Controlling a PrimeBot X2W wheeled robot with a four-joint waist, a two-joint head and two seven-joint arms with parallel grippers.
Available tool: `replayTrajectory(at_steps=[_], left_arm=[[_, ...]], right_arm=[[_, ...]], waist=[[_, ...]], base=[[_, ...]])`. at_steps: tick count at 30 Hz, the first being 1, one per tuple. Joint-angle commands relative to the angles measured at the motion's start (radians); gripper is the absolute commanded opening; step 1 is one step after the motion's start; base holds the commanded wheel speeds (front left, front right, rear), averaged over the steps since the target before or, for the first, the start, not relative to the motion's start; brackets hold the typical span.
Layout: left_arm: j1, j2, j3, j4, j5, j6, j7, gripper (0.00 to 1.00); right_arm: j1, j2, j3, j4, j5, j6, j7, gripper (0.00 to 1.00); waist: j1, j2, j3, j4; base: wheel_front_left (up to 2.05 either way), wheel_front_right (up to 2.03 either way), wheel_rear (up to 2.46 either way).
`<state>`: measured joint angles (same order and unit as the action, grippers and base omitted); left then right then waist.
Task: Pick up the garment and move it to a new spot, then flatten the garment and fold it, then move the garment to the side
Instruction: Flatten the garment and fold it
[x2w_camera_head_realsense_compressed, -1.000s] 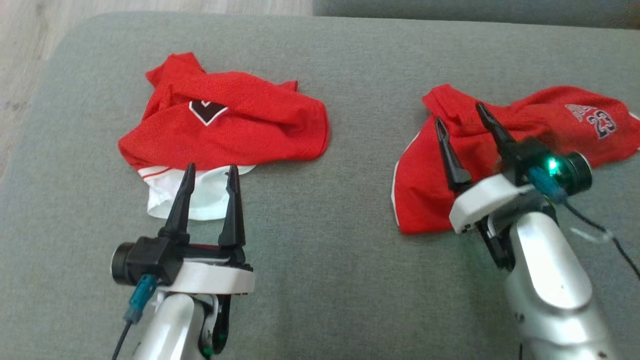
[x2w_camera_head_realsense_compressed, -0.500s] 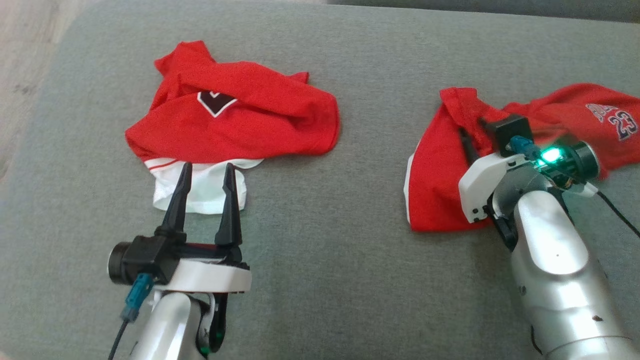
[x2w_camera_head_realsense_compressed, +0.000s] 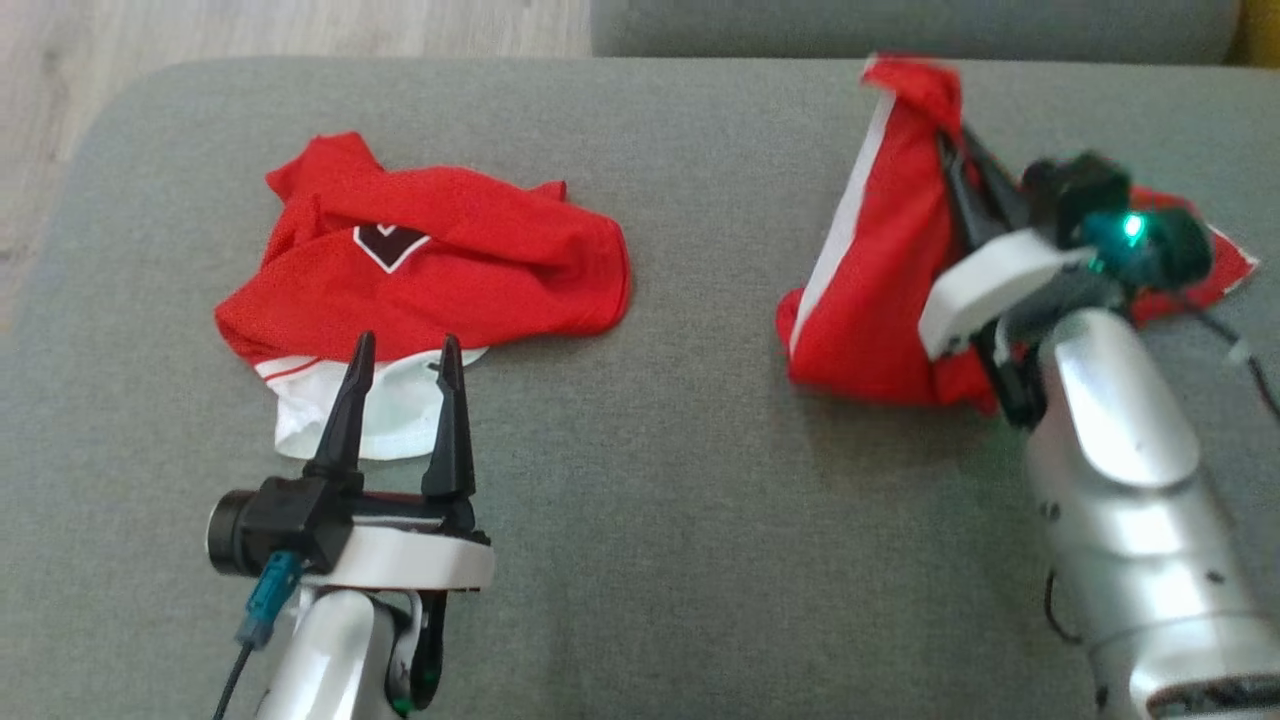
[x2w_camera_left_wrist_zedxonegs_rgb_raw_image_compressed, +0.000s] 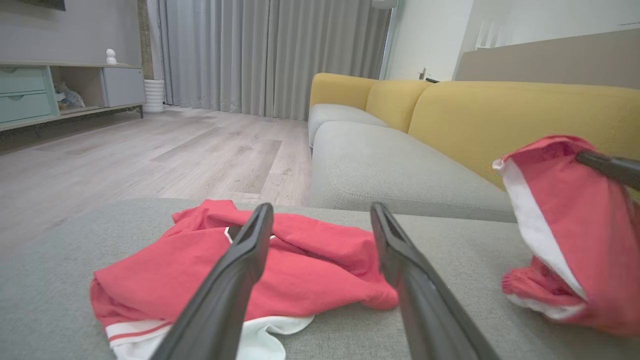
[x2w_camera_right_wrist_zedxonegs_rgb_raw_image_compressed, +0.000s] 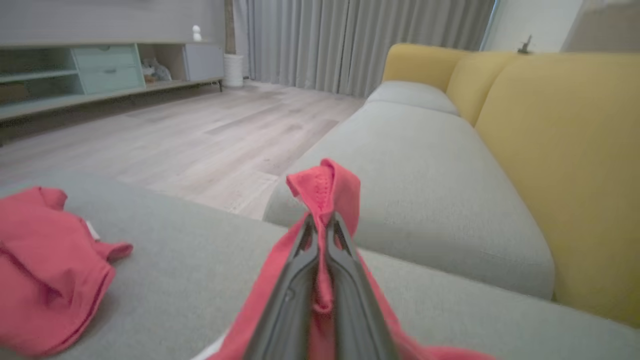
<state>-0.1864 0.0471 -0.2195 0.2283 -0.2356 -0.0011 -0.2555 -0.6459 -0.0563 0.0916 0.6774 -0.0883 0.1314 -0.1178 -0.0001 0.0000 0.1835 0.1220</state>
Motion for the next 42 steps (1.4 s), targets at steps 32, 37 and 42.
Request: replayTrajectory(at_steps=[32, 37, 42], left_arm=[[0.04, 0.003, 0.044, -0.061, -0.008, 0.022, -0.006, 1.0], [0.028, 0.003, 0.043, -0.056, -0.004, 0.016, -0.006, 1.0], [0.016, 0.003, 0.038, -0.048, -0.005, 0.015, -0.006, 1.0]], right_arm=[[0.504, 0.006, -0.142, -0.374, 0.218, -0.001, -0.144, 0.14], [0.564, 0.006, -0.163, -0.362, 0.225, -0.001, -0.144, 1.0], [0.573, 0.006, -0.203, -0.439, 0.251, -0.001, -0.144, 1.0]], waist=[[0.0001, 0.0, -0.065, -0.096], [0.0001, 0.0, -0.061, -0.135], [0.0001, 0.0, -0.059, -0.139]], base=[[0.0, 0.0, 0.0], [0.0, 0.0, 0.0], [0.0, 0.0, 0.0]])
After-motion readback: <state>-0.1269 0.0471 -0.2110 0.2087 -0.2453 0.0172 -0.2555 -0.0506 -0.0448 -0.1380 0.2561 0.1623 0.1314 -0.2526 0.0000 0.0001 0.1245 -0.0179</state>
